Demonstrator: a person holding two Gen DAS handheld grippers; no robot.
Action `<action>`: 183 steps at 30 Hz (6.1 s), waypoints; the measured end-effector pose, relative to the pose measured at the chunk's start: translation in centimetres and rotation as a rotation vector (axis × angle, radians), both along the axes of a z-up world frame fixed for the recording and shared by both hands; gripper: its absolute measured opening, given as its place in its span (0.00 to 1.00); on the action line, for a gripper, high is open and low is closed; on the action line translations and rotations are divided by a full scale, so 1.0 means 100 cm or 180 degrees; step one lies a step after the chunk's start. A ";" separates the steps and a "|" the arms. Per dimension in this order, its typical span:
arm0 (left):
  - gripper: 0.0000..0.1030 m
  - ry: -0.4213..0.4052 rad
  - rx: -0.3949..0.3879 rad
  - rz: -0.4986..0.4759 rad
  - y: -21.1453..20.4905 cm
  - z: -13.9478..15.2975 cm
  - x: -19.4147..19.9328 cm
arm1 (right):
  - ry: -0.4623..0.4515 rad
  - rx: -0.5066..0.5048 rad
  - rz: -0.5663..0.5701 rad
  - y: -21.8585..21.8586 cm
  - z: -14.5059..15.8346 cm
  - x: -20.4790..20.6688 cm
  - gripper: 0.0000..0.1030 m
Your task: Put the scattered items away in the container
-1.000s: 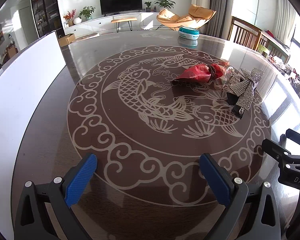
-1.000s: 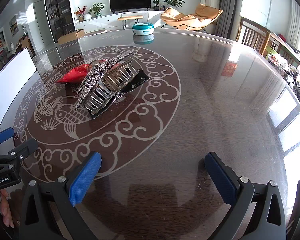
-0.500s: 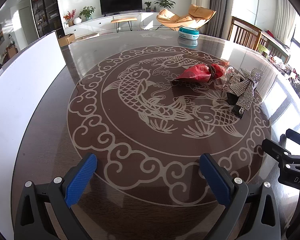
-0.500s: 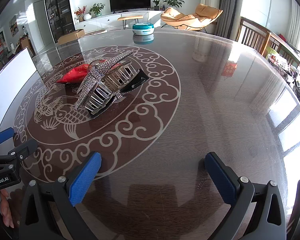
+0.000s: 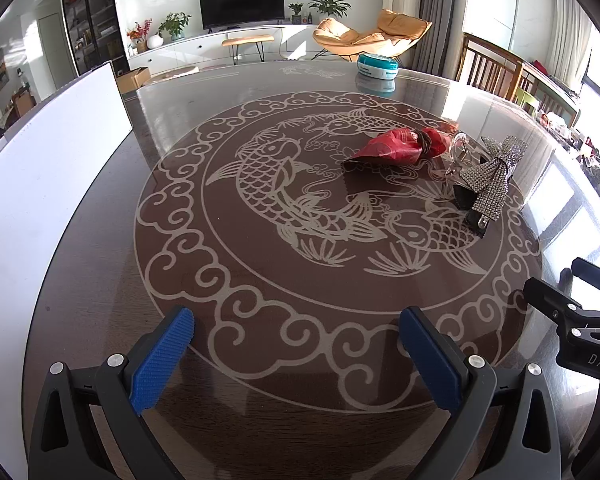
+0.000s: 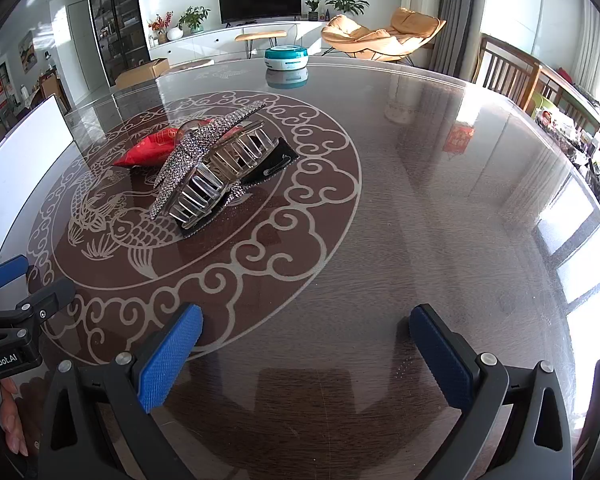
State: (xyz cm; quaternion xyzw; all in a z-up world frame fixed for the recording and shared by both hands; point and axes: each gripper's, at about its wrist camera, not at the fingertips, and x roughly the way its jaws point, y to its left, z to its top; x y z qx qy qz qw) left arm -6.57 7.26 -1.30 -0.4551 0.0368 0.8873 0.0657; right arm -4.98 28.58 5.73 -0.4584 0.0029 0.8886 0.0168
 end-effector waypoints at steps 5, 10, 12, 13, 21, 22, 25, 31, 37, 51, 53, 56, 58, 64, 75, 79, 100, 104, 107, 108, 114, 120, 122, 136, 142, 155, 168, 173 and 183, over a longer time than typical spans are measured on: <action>1.00 0.0000 0.0000 0.0000 0.000 0.000 0.000 | 0.0000 0.0000 0.0000 0.000 0.000 0.000 1.00; 1.00 0.0000 0.0000 0.0000 0.000 0.000 0.000 | 0.0000 0.0000 -0.0001 0.000 0.000 0.000 1.00; 1.00 0.0000 0.0000 0.0000 0.000 0.000 0.000 | 0.0000 0.0000 -0.0001 0.000 0.000 0.000 1.00; 1.00 0.0000 0.0000 0.0000 0.000 0.000 0.000 | 0.0000 0.0000 -0.0001 0.000 0.000 0.000 1.00; 1.00 0.0000 0.0001 -0.0001 0.000 0.000 0.000 | 0.0000 0.0001 -0.0001 0.000 0.000 0.000 1.00; 1.00 0.0000 0.0001 -0.0001 0.000 0.000 0.000 | 0.0000 0.0001 -0.0001 0.000 0.000 0.000 1.00; 1.00 0.0000 0.0001 -0.0001 0.000 0.000 0.000 | 0.0000 0.0001 -0.0001 0.000 0.000 0.000 1.00; 1.00 0.0000 0.0001 0.0000 0.000 0.000 0.000 | 0.0000 0.0001 -0.0001 0.000 0.000 0.000 1.00; 1.00 0.0000 0.0001 0.0000 0.000 0.000 0.000 | 0.0000 0.0001 -0.0002 0.000 0.000 0.000 1.00; 1.00 0.0001 0.0002 0.0000 0.000 0.000 -0.001 | 0.0185 -0.0735 0.0226 -0.018 0.015 -0.012 1.00; 1.00 0.0001 0.0002 -0.0001 0.000 0.000 -0.001 | 0.0228 -0.0811 0.0061 -0.020 0.020 -0.026 1.00; 1.00 0.0001 0.0002 -0.0001 0.000 0.000 -0.001 | 0.0085 -0.0733 -0.0007 -0.028 0.016 -0.055 1.00; 1.00 0.0000 0.0003 -0.0001 0.000 -0.001 -0.001 | -0.0003 -0.0638 -0.0093 -0.027 0.011 -0.067 1.00; 1.00 0.0000 0.0005 -0.0001 0.000 0.000 -0.001 | 0.0039 -0.0196 -0.0436 0.010 0.015 -0.050 1.00; 1.00 0.0000 0.0006 -0.0002 0.000 0.000 -0.001 | -0.0026 -0.0259 0.0109 0.012 0.006 -0.069 1.00; 1.00 0.0000 0.0006 -0.0002 0.000 0.000 -0.001 | -0.0080 -0.0005 0.0315 0.001 -0.003 -0.085 1.00; 0.95 -0.0014 -0.0023 -0.2058 0.090 0.006 -0.139 | -0.0019 -0.0010 0.0025 0.009 -0.002 -0.084 1.00; 0.22 0.0023 0.0002 -0.1981 0.103 0.016 -0.139 | -0.0018 -0.0012 0.0025 0.010 -0.002 -0.082 1.00; 0.22 -0.0024 0.0030 -0.1712 0.095 0.017 -0.133 | -0.0025 -0.0011 0.0066 0.010 -0.002 -0.082 1.00; 0.22 -0.0043 0.0043 -0.1605 0.090 0.017 -0.128 | -0.0036 -0.0008 0.0115 0.010 -0.002 -0.081 1.00; 0.22 -0.0160 0.0296 -0.1086 0.048 0.016 -0.092 | -0.0017 -0.0147 0.0427 0.005 0.009 -0.087 1.00; 0.22 -0.0082 0.0318 -0.0855 0.009 0.027 -0.069 | -0.0148 -0.0342 0.0467 0.008 0.019 -0.096 0.48; 0.22 -0.0030 0.0402 -0.0749 -0.009 0.042 -0.059 | -0.0111 -0.0285 0.0517 0.005 0.032 -0.090 0.48; 0.22 0.0394 0.0513 0.0565 -0.257 0.150 0.025 | 0.0246 -0.0517 0.2232 -0.232 0.188 -0.091 0.48; 0.22 0.0065 0.0407 0.1156 -0.354 0.110 0.068 | -0.0091 -0.0783 0.3362 -0.389 0.190 -0.049 0.48; 0.83 0.0031 0.0241 0.1596 -0.377 0.083 0.112 | -0.0848 -0.0264 0.3841 -0.479 0.086 -0.004 0.95; 0.93 0.0479 -0.0001 0.1700 -0.314 0.132 0.114 | -0.0244 -0.0792 0.2703 -0.345 0.152 -0.050 1.00; 1.00 0.0563 -0.0213 0.1854 -0.299 0.145 0.119 | -0.0104 -0.0432 0.2912 -0.347 0.158 -0.027 1.00; 1.00 0.0558 -0.0406 0.2094 -0.300 0.158 0.129 | 0.0092 0.0189 0.3404 -0.376 0.150 0.013 1.00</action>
